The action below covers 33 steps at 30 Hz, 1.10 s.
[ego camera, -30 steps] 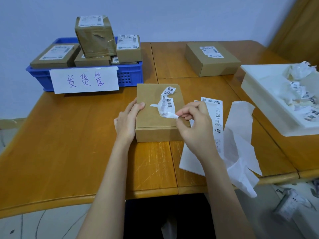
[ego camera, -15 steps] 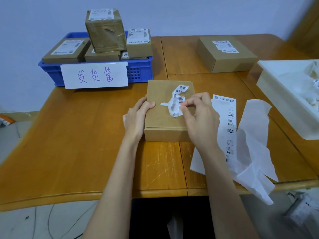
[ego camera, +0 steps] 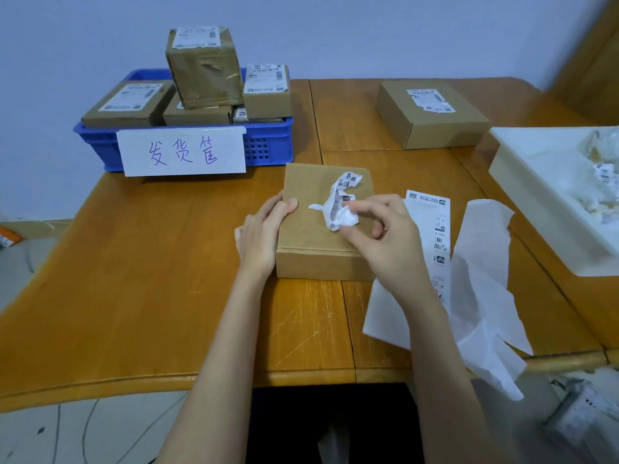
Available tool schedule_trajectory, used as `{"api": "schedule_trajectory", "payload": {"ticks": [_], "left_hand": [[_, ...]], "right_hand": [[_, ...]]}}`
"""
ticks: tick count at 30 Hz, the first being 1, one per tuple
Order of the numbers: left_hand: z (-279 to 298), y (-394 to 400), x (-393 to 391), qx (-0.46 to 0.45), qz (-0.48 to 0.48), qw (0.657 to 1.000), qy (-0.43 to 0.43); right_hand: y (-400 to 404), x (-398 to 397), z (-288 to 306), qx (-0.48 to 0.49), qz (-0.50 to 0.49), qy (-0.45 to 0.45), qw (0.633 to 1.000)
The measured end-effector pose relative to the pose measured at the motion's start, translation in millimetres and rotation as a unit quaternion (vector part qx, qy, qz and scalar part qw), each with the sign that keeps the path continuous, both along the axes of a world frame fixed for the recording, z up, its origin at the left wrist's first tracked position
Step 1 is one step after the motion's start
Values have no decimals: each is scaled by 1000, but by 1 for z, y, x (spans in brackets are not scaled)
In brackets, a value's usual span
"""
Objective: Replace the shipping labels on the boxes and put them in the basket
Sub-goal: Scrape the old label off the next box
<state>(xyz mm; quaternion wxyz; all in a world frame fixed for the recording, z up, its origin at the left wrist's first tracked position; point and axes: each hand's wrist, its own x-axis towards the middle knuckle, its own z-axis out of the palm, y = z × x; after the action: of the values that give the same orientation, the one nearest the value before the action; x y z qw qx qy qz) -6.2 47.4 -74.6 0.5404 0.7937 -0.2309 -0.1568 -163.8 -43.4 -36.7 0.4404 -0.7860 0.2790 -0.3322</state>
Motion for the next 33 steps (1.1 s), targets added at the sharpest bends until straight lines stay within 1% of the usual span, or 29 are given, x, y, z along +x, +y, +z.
{"api": "schedule_trajectory", "payload": {"ticks": [2,8,16,21,22,23,25,27,30,32,33], "left_hand": [[1,-1,-2,0,-5,1000,2],[1,2,1,-7,-20,1000,2],[-1,1,3,-10,-27,1000,-1],[1,1,0,-7,-20,1000,6],[1,1,-1,-6,-18,1000,1],[1,1,-1,-7,-16,1000,-4],[1,0,-1,-6,-12,1000,-12],[2,-1,0,-5,-9,1000,-13],[2,-1,-1,-7,-9,1000,-14],[3,-1,-1,-6,-7,1000,-17],[3,-1,-1,-5,-5,1000,-20]], "right_hand": [[1,2,-3,-48,-26,20,998],[1,8,-4,-66,-71,36,995],[6,22,-7,-23,-156,20,987],[7,27,1,20,-186,51,981],[4,25,3,47,-173,52,982],[0,22,8,97,-141,34,985],[-5,13,19,224,-44,-19,973],[-8,5,24,278,7,-36,960],[-7,-3,28,301,-7,-74,951],[-1,-4,27,255,-19,-60,965],[4,-3,25,204,-19,-31,978]]}}
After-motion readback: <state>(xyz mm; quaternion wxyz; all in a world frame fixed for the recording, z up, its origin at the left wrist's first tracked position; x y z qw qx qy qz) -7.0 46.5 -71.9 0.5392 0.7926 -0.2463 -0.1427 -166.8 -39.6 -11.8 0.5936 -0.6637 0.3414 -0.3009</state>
